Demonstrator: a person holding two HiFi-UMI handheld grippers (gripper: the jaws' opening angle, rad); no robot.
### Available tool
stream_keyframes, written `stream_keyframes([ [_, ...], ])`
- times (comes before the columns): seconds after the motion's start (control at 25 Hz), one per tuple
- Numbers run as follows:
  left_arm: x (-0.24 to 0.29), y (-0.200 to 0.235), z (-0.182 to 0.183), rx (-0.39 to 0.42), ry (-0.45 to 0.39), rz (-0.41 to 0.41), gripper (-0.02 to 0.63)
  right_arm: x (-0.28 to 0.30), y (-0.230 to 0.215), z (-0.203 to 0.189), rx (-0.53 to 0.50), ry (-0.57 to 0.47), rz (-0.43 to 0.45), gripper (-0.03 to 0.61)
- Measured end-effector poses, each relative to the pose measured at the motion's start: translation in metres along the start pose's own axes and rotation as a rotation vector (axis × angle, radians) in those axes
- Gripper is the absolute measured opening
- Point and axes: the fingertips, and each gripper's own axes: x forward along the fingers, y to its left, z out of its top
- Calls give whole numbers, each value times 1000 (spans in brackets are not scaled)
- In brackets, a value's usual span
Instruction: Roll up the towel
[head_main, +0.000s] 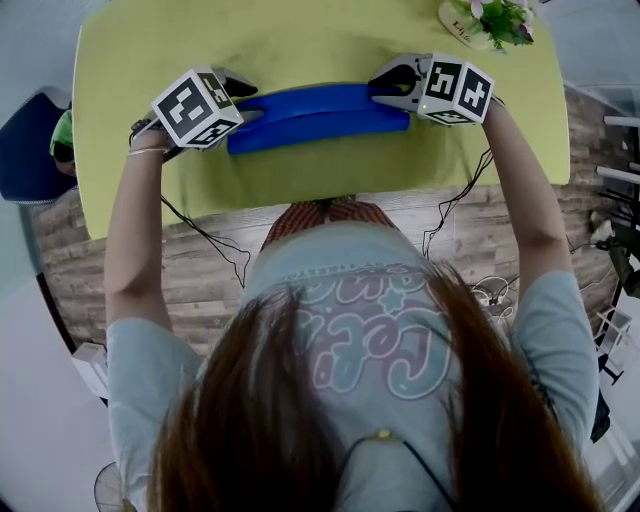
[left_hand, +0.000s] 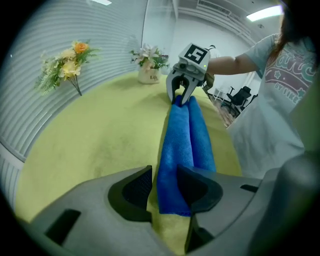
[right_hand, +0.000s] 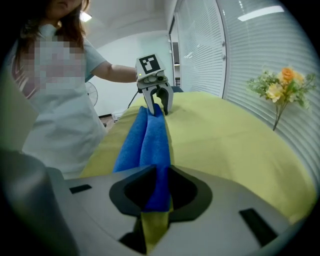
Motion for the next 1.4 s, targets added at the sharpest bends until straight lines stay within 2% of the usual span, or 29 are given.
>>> stream_keyframes([
  [0.04, 0, -2, 0, -1, 0, 3, 143, 0, 1, 0, 13, -8, 5, 78],
  [0.16, 0, -9, -1, -20, -16, -15, 78, 0, 1, 0, 42, -25, 9, 80],
  [0.4, 1, -11, -2, -2, 9, -42, 60, 2, -1, 1, 120, -26, 19, 78],
  [0.44, 1, -11, -2, 4, 9, -40, 55, 3, 2, 2, 111, -27, 21, 32],
  [0.68, -4, -10, 0, 36, -46, 26, 38, -1, 7, 5, -18, -22, -115, 29],
  [0.92, -17, -11, 8, 149, -98, 219, 38, -13, 10, 16, -174, -54, -281, 29],
  [1.08, -24, -15, 10, 235, -122, 401, 38, -22, 15, 28, -318, -76, -401, 30],
  [1.24, -29, -18, 11, 261, -187, 539, 38, -24, 20, 30, -414, -109, -488, 29],
  [1.4, -36, -37, 11, 357, -246, 683, 38, -23, 44, 23, -619, -60, -563, 29],
])
